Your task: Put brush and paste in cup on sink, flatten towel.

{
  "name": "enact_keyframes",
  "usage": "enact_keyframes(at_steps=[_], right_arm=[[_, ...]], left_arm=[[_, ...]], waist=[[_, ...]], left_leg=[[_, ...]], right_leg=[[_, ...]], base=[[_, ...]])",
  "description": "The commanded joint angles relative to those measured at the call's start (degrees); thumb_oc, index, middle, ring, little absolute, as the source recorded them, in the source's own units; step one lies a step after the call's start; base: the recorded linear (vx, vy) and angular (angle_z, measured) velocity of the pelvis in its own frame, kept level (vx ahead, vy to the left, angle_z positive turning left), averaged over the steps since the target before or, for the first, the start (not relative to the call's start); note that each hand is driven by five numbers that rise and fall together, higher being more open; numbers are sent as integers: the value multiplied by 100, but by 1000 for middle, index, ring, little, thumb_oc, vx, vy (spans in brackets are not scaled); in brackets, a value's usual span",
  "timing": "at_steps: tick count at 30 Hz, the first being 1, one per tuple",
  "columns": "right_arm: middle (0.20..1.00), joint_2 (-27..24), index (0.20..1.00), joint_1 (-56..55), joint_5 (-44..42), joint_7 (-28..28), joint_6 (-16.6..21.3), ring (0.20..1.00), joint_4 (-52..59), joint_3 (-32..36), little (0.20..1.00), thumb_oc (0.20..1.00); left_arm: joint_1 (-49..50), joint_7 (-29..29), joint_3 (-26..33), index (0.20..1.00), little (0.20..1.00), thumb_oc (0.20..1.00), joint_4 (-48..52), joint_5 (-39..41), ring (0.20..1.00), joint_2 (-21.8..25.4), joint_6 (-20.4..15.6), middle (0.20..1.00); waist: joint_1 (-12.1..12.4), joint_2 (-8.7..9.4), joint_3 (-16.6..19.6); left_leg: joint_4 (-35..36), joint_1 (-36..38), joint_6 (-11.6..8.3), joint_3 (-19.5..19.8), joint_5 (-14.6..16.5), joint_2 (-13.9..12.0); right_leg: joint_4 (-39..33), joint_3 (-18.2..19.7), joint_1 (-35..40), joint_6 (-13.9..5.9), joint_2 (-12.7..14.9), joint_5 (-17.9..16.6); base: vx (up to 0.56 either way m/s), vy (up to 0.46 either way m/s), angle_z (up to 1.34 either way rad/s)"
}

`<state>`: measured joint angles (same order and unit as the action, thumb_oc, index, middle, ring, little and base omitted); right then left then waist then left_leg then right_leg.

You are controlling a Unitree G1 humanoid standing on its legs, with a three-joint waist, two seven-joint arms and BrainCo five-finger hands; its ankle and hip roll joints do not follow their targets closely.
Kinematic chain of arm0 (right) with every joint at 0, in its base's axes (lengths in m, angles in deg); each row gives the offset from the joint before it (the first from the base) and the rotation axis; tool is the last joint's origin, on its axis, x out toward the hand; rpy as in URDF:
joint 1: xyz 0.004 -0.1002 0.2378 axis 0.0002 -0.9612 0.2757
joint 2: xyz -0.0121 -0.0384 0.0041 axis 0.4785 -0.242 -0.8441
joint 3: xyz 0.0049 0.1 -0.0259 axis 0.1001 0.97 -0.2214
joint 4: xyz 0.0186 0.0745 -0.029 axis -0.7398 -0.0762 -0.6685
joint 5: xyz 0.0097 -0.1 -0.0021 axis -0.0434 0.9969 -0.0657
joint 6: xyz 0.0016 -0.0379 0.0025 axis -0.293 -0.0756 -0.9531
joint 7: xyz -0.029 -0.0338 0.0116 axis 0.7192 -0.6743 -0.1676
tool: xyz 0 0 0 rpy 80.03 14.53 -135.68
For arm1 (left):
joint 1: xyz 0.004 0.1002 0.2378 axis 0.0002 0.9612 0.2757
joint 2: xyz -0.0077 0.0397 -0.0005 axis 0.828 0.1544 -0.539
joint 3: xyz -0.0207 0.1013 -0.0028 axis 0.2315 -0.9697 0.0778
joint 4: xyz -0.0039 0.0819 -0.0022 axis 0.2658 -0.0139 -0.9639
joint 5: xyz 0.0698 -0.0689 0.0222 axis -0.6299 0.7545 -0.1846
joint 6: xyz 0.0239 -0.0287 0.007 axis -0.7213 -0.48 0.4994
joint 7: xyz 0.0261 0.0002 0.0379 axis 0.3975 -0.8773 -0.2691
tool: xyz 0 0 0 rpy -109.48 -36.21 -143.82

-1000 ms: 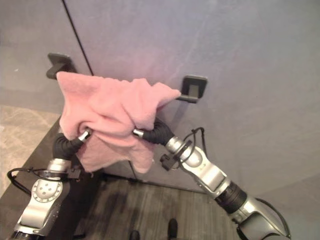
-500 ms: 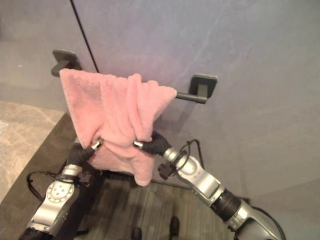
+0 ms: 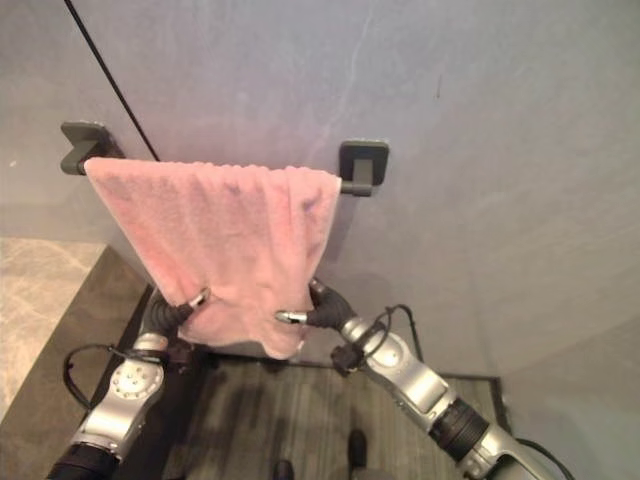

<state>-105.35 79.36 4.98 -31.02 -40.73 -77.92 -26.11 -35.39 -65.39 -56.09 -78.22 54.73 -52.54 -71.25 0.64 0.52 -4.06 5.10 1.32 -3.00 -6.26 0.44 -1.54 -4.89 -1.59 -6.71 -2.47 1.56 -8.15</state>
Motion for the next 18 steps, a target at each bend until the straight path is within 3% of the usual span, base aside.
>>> enact_keyframes(at_steps=[1,7,9,11,12,13,17,18], right_arm=[[1000,300,1000,-316,104,228,430,1000,456,140,1000,1000],[1000,43,1000,-1174,305,602,646,1000,561,793,1000,1000],[1000,-123,1000,-2127,437,1173,904,1000,797,2033,1000,1000],[1000,-190,1000,-2294,595,1314,936,1000,984,2328,1000,1000],[1000,-301,1000,-2484,1016,1907,1297,1000,1366,3299,1000,1000],[1000,-298,1000,-2491,1020,1910,1291,1000,1379,3305,1000,1000],[1000,-566,1000,-2361,2610,2786,1518,1000,2145,4676,1000,1000],[1000,-559,1000,-2357,2621,2789,1514,1000,2153,4676,1000,1000]], left_arm=[[103,598,145,1000,1000,1000,-126,-468,1000,325,-83,1000],[642,1091,647,1000,1000,1000,214,-888,1000,255,-67,1000],[1107,1657,1405,1000,1000,1000,469,-1068,1000,201,-71,1000],[1173,1732,1527,1000,1000,1000,643,-1088,1000,186,-77,1000],[1285,2029,1998,1000,1000,1000,1030,-1167,1000,257,-183,1000],[1286,2028,1998,1000,1000,1000,1039,-1169,1000,257,-177,1000],[1136,2627,2901,1000,1000,1000,1796,-1643,1000,515,-318,1000],[1136,2628,2908,1000,1000,1000,1815,-1658,1000,507,-305,1000]], waist=[[0,377,364],[-72,352,367],[-203,334,381],[-227,325,393],[-308,295,396],[-304,303,400],[-399,292,564],[-401,293,559]], left_leg=[[-280,-347,63,-125,-25,39],[-249,-340,60,-133,-37,33],[-221,-329,56,-163,-38,30],[-218,-322,54,-162,-30,28],[-207,-283,59,-145,12,6],[-208,-304,58,-147,-14,9],[-160,-262,48,-123,18,-9],[-157,-262,48,-122,17,-9]], right_leg=[[75,332,46,-768,762,140],[74,331,28,-779,756,143],[88,321,13,-801,765,149],[100,313,14,-803,768,162],[115,317,47,-801,764,206],[116,322,25,-797,768,185],[128,340,51,-789,762,252],[130,340,49,-789,762,254]], base=[[0,0,0],[3,1,-1],[22,14,-5],[23,2,-4],[31,1,-10],[40,-1,-7],[56,-3,-1],[46,-5,-1]])
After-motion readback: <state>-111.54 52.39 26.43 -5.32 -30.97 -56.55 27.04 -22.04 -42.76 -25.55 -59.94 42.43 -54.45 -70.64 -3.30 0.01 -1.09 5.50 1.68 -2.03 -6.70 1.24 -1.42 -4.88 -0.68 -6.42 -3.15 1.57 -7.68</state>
